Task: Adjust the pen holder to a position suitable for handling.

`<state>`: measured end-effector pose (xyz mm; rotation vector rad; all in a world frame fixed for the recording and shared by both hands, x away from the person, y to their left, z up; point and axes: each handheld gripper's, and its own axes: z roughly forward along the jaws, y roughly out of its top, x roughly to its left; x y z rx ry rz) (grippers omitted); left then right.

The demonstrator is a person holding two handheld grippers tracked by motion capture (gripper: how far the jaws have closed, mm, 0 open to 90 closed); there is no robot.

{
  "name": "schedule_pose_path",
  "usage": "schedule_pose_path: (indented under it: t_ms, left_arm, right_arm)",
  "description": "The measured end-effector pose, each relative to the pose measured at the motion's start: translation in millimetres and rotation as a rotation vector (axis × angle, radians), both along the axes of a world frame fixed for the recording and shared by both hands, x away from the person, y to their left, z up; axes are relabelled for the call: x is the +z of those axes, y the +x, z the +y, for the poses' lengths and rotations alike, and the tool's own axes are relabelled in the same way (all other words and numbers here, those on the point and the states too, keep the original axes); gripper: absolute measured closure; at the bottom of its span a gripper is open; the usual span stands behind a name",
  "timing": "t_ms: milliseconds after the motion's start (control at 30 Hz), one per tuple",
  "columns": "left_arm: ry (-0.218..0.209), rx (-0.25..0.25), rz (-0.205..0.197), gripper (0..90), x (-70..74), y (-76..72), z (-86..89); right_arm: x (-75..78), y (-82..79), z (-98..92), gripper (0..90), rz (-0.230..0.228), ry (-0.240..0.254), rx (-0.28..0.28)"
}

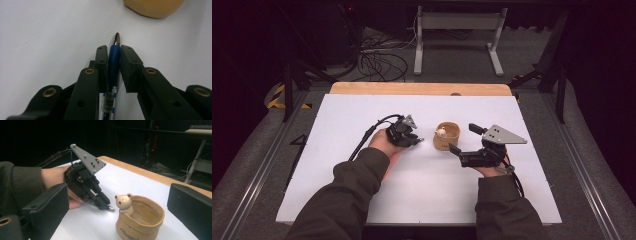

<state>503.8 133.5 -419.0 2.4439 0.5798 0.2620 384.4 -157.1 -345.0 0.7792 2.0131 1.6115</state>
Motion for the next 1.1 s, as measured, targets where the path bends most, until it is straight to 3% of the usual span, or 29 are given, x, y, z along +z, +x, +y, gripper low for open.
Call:
schedule_pose_path:
  t_ms: [367, 433, 567, 767, 1100]
  left_arm:
    - [0.041, -0.026, -0.052, 80.3, 1.2, -3.1, -2.6]
    - [0.059, -0.009, -0.080, 80.3, 1.5, -3.1, -2.3]
    - [0.068, -0.005, -0.094, 80.3, 2.7, -2.1, 1.4]
    - [0.046, 0.004, -0.144, 80.3, 14.8, -4.0, 6.1]
    - [-0.045, 0.013, -0.200, 80.2, 38.3, -15.6, 11.9]
  right_arm:
    - [-1.4, 0.0, 2.7, 5.8, -0.007, -0.004, -0.007]
    - [-1.7, 0.1, 3.2, 5.9, -0.008, -0.004, -0.007]
    - [-1.8, 0.1, 3.8, 6.2, -0.011, -0.006, -0.008]
    - [-4.3, 1.0, 6.5, 6.7, -0.004, -0.007, -0.005]
    - [-7.6, 1.0, 15.6, 9.5, -0.001, -0.012, 0.011]
